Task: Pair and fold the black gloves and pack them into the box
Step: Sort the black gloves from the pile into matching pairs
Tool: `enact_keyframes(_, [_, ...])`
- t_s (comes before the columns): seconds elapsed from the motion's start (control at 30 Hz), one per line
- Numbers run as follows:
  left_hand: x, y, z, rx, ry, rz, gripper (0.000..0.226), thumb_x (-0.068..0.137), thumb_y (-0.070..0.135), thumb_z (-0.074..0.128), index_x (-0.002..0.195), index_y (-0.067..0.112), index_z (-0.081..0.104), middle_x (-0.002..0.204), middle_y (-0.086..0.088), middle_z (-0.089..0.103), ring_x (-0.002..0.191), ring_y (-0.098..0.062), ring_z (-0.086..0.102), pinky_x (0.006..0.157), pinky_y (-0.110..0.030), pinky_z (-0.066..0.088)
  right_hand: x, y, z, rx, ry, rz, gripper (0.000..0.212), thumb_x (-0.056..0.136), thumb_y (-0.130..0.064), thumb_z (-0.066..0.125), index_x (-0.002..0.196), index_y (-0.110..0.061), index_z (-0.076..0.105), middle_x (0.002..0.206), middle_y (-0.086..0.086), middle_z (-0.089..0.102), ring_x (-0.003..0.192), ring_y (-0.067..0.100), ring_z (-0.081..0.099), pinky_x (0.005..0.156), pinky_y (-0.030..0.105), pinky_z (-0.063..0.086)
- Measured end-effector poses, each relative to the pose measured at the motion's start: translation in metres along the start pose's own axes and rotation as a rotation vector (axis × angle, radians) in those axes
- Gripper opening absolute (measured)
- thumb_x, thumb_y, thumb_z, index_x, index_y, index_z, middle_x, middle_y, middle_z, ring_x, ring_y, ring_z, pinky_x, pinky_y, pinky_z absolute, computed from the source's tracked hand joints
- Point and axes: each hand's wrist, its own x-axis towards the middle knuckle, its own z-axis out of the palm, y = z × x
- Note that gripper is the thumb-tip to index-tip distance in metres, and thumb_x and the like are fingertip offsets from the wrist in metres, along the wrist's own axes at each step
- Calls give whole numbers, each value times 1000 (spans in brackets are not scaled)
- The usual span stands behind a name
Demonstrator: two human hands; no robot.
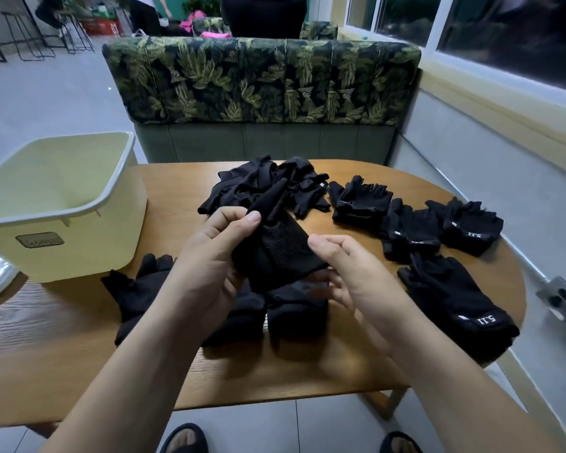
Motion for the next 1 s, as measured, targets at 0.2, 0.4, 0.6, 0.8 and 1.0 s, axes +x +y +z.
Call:
enact_keyframes(0.2, [-7, -14, 16, 153, -52, 2, 7, 102, 16, 66, 95, 16, 63, 88, -5, 71, 80, -16, 69, 69, -26, 58, 3, -12, -21, 317, 53, -67, 48, 83, -8, 78, 129, -6, 64, 105, 8, 78, 95, 24, 75, 83, 40, 60])
enact_keyframes(0.4, [-7, -36, 24, 586, -145, -2, 8, 100, 13, 71, 92, 10, 68, 86, -5, 75, 72, -10, 69, 67, -22, 53, 10, -12, -64, -76, 285, -180, 31, 92, -8, 80, 114, -27, 71, 105, 3, 76, 93, 21, 76, 68, 34, 61])
enact_keyframes(0.6, [-3, -49, 22, 1307, -217, 297, 6, 97, 35, 72, 100, 35, 67, 97, 19, 70, 94, 3, 63, 80, -21, 50, 11, -8, -88, -699, 285, -149, 58, 93, -24, 81, 138, -46, 52, 124, -16, 62, 105, 2, 61, 77, 12, 44])
enact_keyframes(0.8, [3, -61, 18, 1604, -341, 267, 30, 98, 52, 66, 127, 45, 64, 123, 18, 57, 119, -9, 52, 102, -37, 49, 7, 4, -78, -1103, 335, -272, 85, 94, -23, 75, 162, -37, 26, 151, -6, 47, 135, 16, 48, 106, 30, 43])
enact_keyframes(1.0, [9, -62, 15, 1599, -346, 262, 34, 96, 56, 66, 128, 46, 65, 116, 19, 57, 115, -8, 53, 97, -32, 49, -4, 3, -74, -1207, 130, -320, 46, 96, -45, 69, 140, -38, 56, 132, -14, 51, 126, 11, 50, 106, 37, 47])
